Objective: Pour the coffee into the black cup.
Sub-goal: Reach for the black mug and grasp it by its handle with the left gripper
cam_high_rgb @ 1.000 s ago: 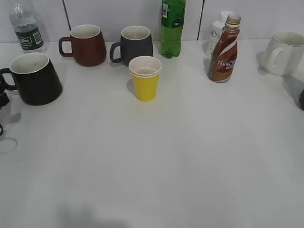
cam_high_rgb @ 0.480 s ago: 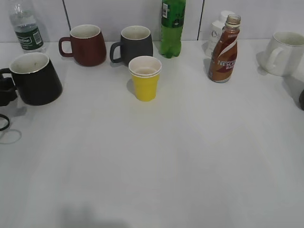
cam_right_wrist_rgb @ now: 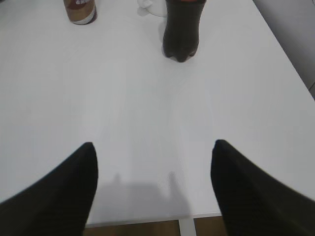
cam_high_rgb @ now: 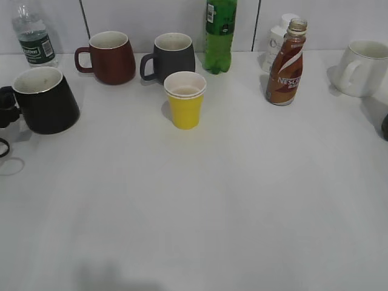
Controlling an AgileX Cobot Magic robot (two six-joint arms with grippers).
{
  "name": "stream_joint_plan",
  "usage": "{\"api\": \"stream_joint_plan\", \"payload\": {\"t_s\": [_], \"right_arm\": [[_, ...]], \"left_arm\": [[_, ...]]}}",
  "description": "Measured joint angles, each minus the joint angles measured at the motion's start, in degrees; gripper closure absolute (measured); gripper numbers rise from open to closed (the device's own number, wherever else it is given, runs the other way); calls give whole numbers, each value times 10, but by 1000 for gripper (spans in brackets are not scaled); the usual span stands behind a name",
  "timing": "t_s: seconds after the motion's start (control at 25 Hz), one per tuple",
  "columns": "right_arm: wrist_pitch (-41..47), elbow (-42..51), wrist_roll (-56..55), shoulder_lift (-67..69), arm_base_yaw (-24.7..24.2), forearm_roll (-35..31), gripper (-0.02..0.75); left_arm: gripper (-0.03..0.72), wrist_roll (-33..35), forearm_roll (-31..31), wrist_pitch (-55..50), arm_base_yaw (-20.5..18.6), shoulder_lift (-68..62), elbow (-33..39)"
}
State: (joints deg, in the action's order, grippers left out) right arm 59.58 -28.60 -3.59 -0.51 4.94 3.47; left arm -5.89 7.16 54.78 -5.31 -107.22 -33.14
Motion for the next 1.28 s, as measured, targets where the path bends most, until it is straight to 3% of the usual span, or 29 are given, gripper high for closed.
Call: {"api": "stream_joint_plan", "payload": {"t_s": [0.44,1.28], "right_arm": [[0,0,0,0,0,0,177],[0,0,0,0,0,0,177]], "left_arm": [[239,0,91,-2,-23,-21,-25],[294,1,102,0,-28,-65,-87]]}}
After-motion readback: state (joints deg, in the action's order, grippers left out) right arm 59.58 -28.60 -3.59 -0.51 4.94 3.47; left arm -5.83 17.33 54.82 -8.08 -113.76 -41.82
